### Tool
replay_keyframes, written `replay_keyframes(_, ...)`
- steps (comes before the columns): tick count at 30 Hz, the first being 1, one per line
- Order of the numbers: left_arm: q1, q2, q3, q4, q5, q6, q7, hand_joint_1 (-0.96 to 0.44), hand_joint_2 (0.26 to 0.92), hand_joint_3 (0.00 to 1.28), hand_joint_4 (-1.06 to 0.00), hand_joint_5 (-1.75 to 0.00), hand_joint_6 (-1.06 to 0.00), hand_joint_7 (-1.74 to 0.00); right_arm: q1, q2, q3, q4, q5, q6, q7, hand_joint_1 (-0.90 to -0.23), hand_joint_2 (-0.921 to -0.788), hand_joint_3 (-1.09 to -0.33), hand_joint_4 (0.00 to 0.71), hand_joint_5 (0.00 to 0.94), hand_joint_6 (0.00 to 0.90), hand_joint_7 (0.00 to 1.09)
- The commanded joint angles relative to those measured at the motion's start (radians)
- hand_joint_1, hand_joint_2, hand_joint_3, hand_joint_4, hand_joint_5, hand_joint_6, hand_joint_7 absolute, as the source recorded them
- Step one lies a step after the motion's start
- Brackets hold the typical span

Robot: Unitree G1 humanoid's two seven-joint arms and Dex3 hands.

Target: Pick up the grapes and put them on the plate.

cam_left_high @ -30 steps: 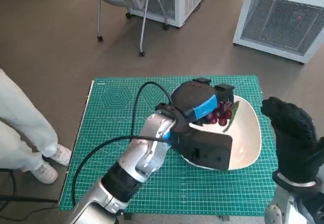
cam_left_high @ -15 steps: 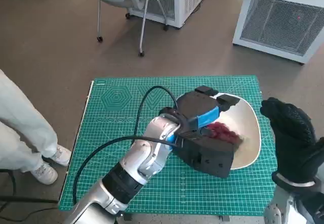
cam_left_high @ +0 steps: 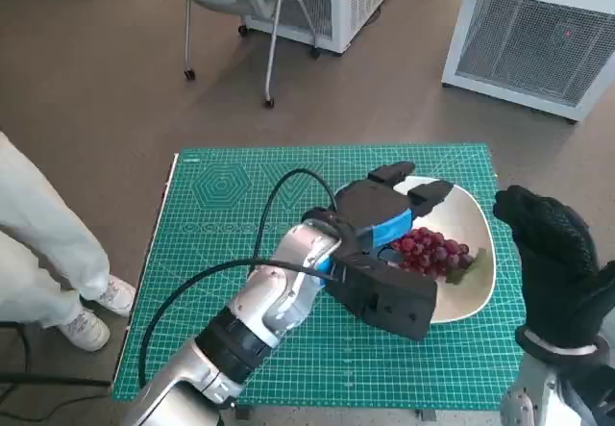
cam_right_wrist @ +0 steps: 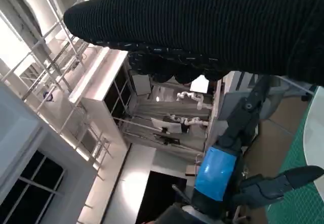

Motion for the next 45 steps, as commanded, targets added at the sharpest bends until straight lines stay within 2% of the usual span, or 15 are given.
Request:
replay_keyframes(1,0.003,0.029,0.033,-0.013,-0.014,-0.046,0.071,-0.51,0.921,0.03,-0.04,-0.01,-0.16,-0.01,0.019,0.000,0.002,0.003,0.000,0.017,-0.002,-0.400,-0.921,-0.598,0.450,0.413,0.220,0.86)
replay_keyframes(8,0.092,0.090,0.106,-0.082,-0.041,-0.122,0.203,-0.51,0.921,0.06,-0.13,-0.02,-0.22,-0.03,0.020,0.001,0.005,-0.005,0.004,0.025,0.000,-0.400,-0.921,-0.598,0.451,0.413,0.220,0.86)
replay_keyframes(12,0.156,0.125,0.193,-0.088,-0.123,-0.219,0.290,-0.50,0.921,0.09,-0.16,-0.02,-0.25,-0.04,0.023,0.002,0.005,-0.012,0.003,0.029,-0.002,-0.401,-0.921,-0.597,0.452,0.412,0.221,0.86)
replay_keyframes(15,0.187,0.142,0.263,-0.053,-0.224,-0.312,0.299,-0.51,0.921,0.17,-0.17,-0.02,-0.26,-0.03,0.025,0.002,0.006,-0.018,0.003,0.032,-0.004,-0.401,-0.921,-0.597,0.452,0.412,0.221,0.86)
replay_keyframes(17,0.202,0.143,0.328,-0.007,-0.348,-0.387,0.252,-0.52,0.921,0.23,-0.18,-0.01,-0.26,-0.03,0.025,0.002,0.005,-0.019,0.002,0.034,-0.004,-0.401,-0.921,-0.597,0.452,0.412,0.221,0.86)
replay_keyframes(20,0.227,0.123,0.441,0.053,-0.596,-0.458,0.106,-0.52,0.921,0.25,-0.20,-0.02,-0.28,-0.03,0.026,0.003,0.006,-0.022,-0.003,0.034,-0.008,-0.402,-0.921,-0.597,0.452,0.412,0.221,0.86)
replay_keyframes(23,0.255,0.098,0.523,0.062,-0.783,-0.448,-0.022,-0.53,0.921,0.27,-0.22,-0.02,-0.28,-0.03,0.028,0.003,0.007,-0.025,-0.008,0.032,-0.011,-0.402,-0.921,-0.597,0.452,0.412,0.222,0.86)
replay_keyframes(26,0.294,0.081,0.578,0.041,-0.906,-0.413,-0.101,-0.52,0.921,0.28,-0.22,-0.02,-0.26,-0.02,0.027,0.003,0.007,-0.024,-0.013,0.032,-0.014,-0.401,-0.921,-0.596,0.452,0.412,0.223,0.86)
replay_keyframes(36,0.416,0.073,0.647,-0.043,-1.068,-0.385,-0.221,-0.50,0.921,0.33,-0.22,-0.01,-0.24,0.00,0.026,0.003,0.012,-0.028,-0.015,0.040,-0.016,-0.398,-0.921,-0.596,0.453,0.411,0.228,0.85)
replay_keyframes(45,0.509,0.041,0.663,-0.140,-1.125,-0.381,-0.286,-0.53,0.921,0.35,-0.22,-0.01,-0.22,0.00,0.026,-0.002,0.018,-0.031,-0.015,0.045,-0.012,-0.398,-0.921,-0.597,0.454,0.411,0.228,0.85)
